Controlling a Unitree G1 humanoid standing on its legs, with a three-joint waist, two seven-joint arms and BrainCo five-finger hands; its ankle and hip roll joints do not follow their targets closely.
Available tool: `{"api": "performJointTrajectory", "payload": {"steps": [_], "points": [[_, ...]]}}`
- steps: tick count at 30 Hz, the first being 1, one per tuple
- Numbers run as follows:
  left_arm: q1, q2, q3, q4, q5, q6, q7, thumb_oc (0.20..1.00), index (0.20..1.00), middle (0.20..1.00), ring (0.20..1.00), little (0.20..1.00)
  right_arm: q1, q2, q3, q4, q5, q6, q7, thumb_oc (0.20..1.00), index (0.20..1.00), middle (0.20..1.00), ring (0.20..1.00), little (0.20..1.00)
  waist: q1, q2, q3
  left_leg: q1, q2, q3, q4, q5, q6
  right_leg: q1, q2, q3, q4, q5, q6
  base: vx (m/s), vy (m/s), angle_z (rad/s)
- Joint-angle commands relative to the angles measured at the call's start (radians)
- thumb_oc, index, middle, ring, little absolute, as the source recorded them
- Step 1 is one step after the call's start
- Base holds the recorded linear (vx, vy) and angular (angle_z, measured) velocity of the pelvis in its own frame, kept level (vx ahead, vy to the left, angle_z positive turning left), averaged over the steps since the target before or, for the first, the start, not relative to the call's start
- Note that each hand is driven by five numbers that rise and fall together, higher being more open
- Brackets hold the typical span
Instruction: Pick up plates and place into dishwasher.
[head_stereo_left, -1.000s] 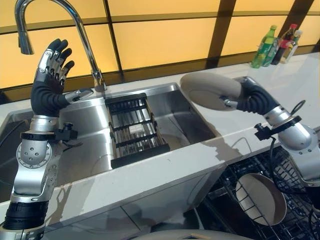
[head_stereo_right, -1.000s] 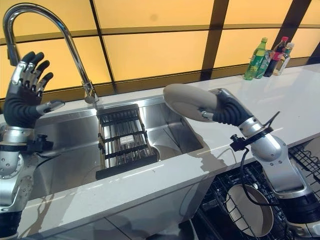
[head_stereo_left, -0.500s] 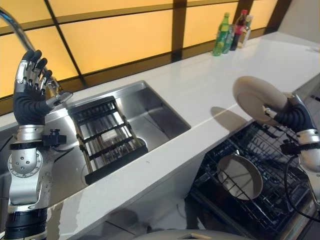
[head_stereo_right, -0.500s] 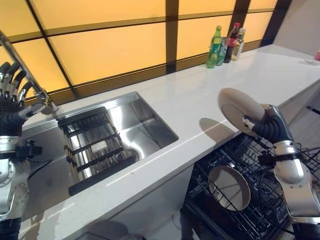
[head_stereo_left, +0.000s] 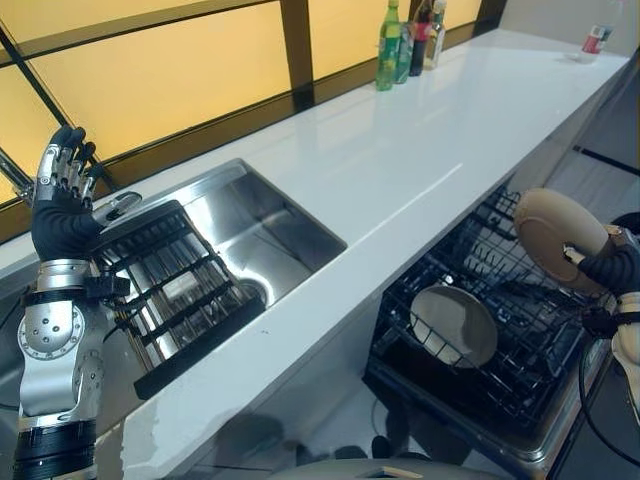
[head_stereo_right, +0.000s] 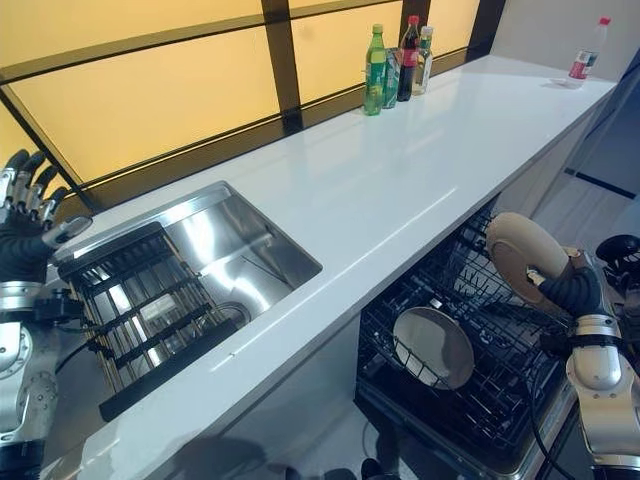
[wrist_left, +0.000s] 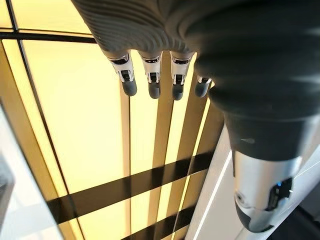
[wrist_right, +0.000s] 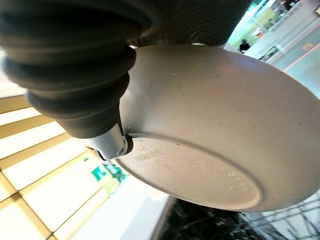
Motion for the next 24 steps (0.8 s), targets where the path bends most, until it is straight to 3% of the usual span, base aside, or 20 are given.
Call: {"api": "performJointTrajectory", "payload": {"steps": [1,15,24], "points": [[-0.031,0.049,0.008,0.034,0.040,-0.036,0.022,1.000,1.000,1.000,1.000,1.000,-0.079,-0.009,-0.024,0.025,-0.021,-0.026,-0.044,0.200,0.200,0.200,0.200,0.200,0.003,-0.035,-0.002,-0.083,-0.020,-0.050,0.001,0.044,0.027,-0.021,-0.025,0.002,0.037,-0.006,0.038,-0.02,-0.087,-0.04],[-0.139,0.116,-0.078,0.060,0.063,-0.073,0.152,1.000,1.000,1.000,1.000,1.000,-0.269,-0.114,0.153,0.198,-0.003,-0.009,-0.121,0.200,0.200,0.200,0.200,0.200,0.041,0.004,0.172,-0.241,-0.006,-0.096,0.019,0.106,0.007,-0.144,-0.001,-0.038,0.081,-0.015,0.008,-0.10,-0.125,0.00],[-0.200,0.179,-0.101,0.083,0.063,-0.069,0.210,1.000,1.000,1.000,1.000,1.000,-0.383,-0.187,0.227,0.260,-0.040,-0.017,-0.154,0.200,0.200,0.200,0.200,0.200,0.049,0.021,0.273,-0.347,0.004,-0.110,0.087,0.109,-0.004,-0.224,0.013,-0.069,0.128,-0.027,-0.015,-0.04,-0.140,0.06]]}}
